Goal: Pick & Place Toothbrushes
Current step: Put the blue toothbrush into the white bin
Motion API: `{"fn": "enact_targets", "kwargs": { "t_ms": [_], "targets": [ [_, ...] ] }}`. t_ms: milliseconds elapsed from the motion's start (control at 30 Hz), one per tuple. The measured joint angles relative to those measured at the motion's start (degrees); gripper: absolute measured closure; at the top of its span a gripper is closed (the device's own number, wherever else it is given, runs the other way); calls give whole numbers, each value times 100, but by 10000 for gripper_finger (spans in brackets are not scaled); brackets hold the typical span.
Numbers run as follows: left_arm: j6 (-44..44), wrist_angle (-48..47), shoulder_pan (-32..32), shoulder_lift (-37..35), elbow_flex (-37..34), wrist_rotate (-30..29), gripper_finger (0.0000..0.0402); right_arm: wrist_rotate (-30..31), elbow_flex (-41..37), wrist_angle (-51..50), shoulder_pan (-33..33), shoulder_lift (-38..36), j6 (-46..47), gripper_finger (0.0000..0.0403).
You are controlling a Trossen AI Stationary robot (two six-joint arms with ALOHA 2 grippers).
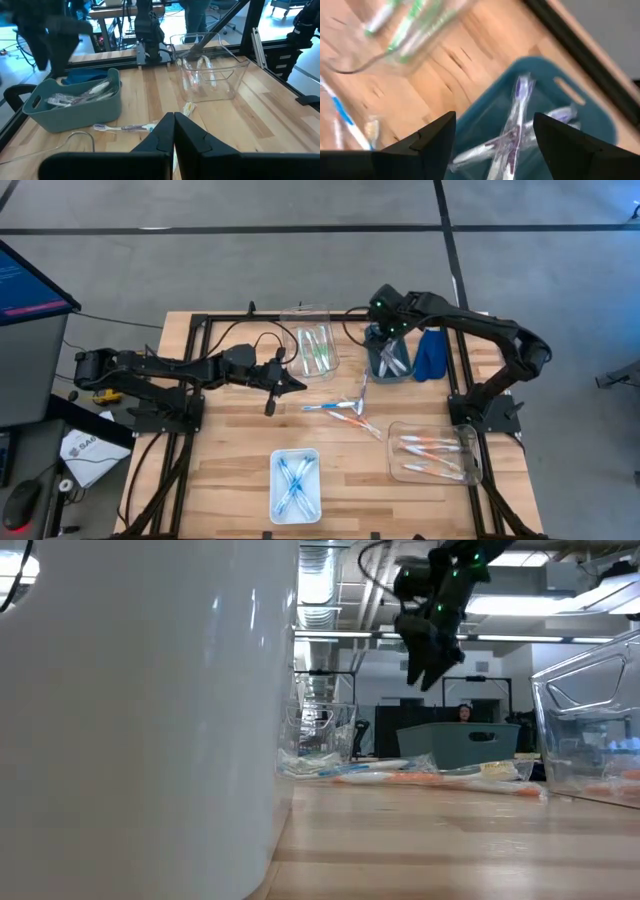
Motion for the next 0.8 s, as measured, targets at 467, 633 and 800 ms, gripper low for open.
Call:
{"fn": "enact_targets", "kwargs": {
  "t_ms": [467,633,800],
  "targets": [
    [-15,6,-110,0,0,0,400,-7,152,821,950,-649,-382,143],
    [-50,90,-205,2,0,0,400,-9,152,1421,1360,-649,-61,143],
    [-170,310,-314,2,0,-2,400,228,145,1810,1697,-622,722,143]
  ]
}}
